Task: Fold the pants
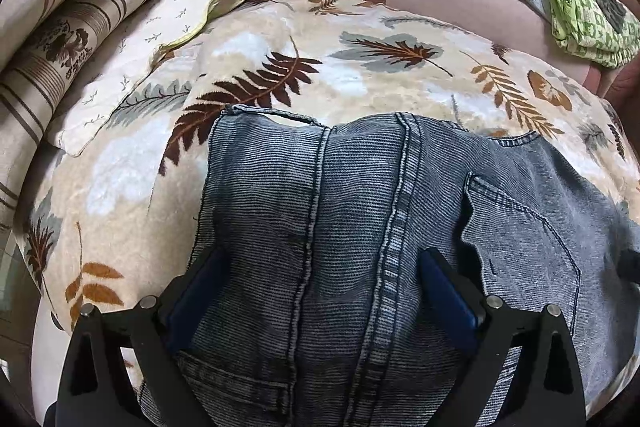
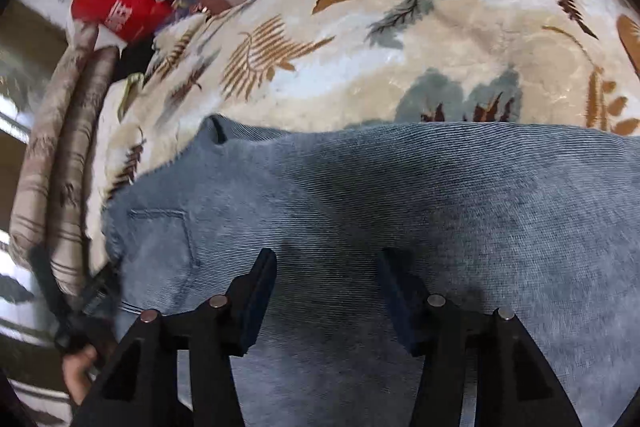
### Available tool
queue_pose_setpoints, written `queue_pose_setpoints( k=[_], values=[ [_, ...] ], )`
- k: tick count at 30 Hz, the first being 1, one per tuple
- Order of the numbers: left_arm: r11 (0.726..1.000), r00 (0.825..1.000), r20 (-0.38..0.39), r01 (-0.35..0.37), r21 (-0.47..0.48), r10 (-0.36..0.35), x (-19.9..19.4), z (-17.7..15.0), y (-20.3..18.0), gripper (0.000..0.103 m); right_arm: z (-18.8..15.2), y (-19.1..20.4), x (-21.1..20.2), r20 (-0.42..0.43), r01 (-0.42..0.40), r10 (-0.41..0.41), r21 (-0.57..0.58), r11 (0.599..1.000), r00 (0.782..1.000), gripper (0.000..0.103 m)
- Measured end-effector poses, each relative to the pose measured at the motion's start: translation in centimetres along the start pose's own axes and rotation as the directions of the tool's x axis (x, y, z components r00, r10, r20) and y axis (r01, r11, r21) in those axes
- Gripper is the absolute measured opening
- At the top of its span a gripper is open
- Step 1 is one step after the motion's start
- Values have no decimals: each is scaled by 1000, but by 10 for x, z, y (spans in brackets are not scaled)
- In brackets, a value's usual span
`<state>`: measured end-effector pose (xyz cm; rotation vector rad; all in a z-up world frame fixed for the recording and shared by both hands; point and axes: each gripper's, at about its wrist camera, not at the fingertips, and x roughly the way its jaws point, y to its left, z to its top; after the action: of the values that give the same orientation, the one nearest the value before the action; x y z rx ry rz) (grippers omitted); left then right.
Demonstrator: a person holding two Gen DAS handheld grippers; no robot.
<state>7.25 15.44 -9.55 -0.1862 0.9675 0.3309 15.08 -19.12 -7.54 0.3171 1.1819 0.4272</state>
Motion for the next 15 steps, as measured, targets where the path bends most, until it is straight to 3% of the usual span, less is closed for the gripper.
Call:
queue_pose_setpoints(
  k=[5,10,11,15],
  values=[
    [1000,1000,-2,-10,3,10,-1,0,-1,98,-29,-8,-51,88,-47,48,-9,999,995,56],
    [1000,999,44,-15,-13,16,-27,2,-6,98,-85,-82,-113,189,-63,25,198,978,982,56],
    [1000,998,65,15,-7,-15,-38,4,-14,98,-94,-100,-125,211,-59,4,251,966,977,56],
    [988,984,84,152,39,-155,-65,7,-57,98,-132,-186,-166,274,-86,-68,512,855,959,56]
  ],
)
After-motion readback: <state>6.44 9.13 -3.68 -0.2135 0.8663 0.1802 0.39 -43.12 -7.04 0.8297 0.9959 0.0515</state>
